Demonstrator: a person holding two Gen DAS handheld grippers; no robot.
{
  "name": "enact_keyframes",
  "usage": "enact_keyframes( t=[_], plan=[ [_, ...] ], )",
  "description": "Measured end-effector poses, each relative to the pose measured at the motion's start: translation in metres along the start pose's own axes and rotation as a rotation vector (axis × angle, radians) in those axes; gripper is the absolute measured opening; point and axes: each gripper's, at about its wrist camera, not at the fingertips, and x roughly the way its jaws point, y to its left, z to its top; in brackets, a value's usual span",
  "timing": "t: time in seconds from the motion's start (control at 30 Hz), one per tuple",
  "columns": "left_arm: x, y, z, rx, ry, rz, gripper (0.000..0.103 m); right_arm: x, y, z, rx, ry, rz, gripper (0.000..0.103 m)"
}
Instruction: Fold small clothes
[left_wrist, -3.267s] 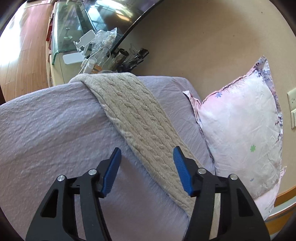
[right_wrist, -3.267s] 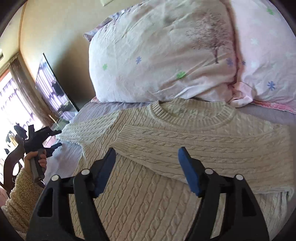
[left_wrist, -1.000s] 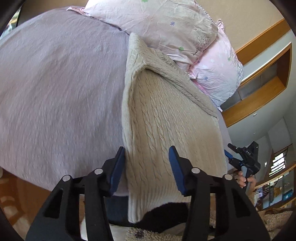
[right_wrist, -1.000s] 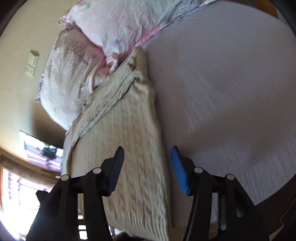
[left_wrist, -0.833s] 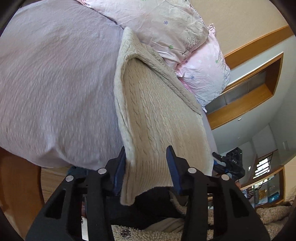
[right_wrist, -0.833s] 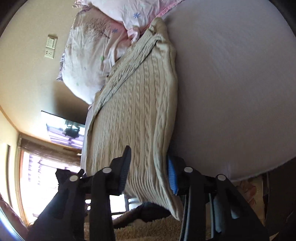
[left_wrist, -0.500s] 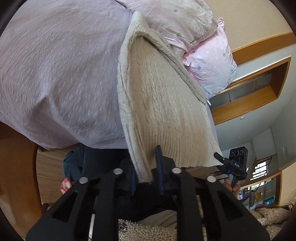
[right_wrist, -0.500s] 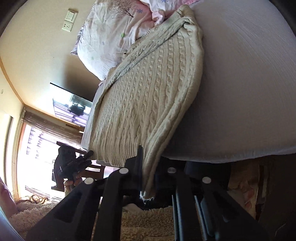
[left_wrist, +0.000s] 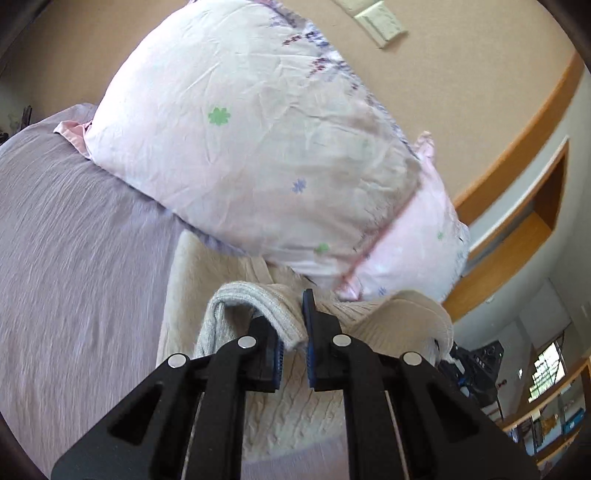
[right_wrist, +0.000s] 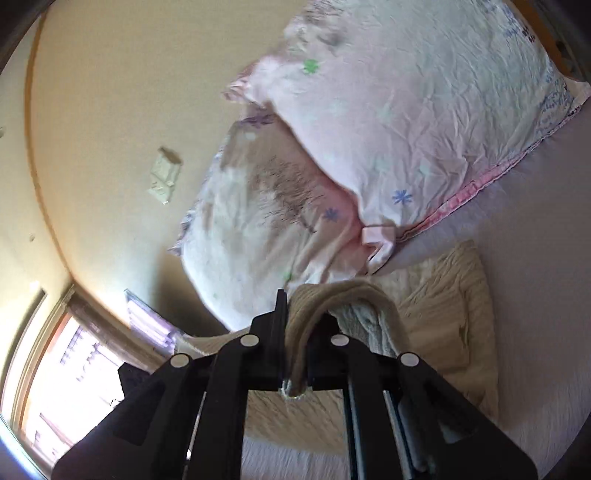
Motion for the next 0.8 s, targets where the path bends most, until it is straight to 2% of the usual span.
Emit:
enact_keyframes(
  t=[0.07,0.13,0.23,0.27,0.3,0.33,0.37,0.4,0.43,0.47,0.5,0.57,0.67,0.73,0.8],
  plan=[
    [0.042,0.013,0.018,-0.031,0.022,0.068,0.009,0.036,-0.024,0.017,0.044,0.009,-0.094,0.008],
    [0.079,0.023,0.028,-0.064,0.050,0.132,0.009,0.064,-0.044,0.020,0.098,0.027,-0.194,0.008],
    [0.101,0.030,0.034,-0.068,0.051,0.210,0.009,0.081,-0.066,0.015,0.190,0.022,-0.276,0.011],
    [0.104,0.031,0.036,-0.073,0.063,0.225,0.009,0.083,-0.069,0.014,0.207,0.020,-0.315,0.025],
    [0.106,0.033,0.038,-0.083,0.084,0.231,0.015,0.085,-0.072,0.013,0.222,0.022,-0.333,0.048],
    [0.105,0.034,0.039,-0.090,0.098,0.225,0.025,0.084,-0.073,0.013,0.221,0.018,-0.337,0.055],
    [0.100,0.034,0.039,-0.085,0.103,0.210,0.052,0.080,-0.069,0.014,0.199,-0.002,-0.357,0.074],
    [0.091,0.032,0.037,-0.069,0.090,0.198,0.073,0.075,-0.063,0.015,0.166,-0.032,-0.390,0.091],
    [0.080,0.030,0.035,-0.044,0.073,0.204,0.078,0.066,-0.056,0.015,0.134,-0.070,-0.432,0.099],
    [0.070,0.029,0.033,-0.020,0.063,0.219,0.079,0.057,-0.050,0.015,0.112,-0.105,-0.473,0.101],
    [0.061,0.030,0.031,-0.010,0.064,0.229,0.079,0.049,-0.045,0.014,0.090,-0.129,-0.472,0.101],
    [0.049,0.041,0.026,-0.026,0.088,0.238,0.079,0.042,-0.041,0.013,0.066,-0.110,-0.435,0.101],
    [0.050,0.059,0.014,-0.059,0.192,0.228,0.078,0.039,-0.039,0.006,0.075,-0.057,-0.393,0.101],
    [0.058,0.065,0.002,-0.058,0.246,0.233,0.074,0.040,-0.040,0.000,0.089,-0.012,-0.363,0.101],
    [0.064,0.071,-0.010,-0.078,0.273,0.228,0.060,0.039,-0.039,-0.007,0.086,0.013,-0.347,0.101]
  ],
)
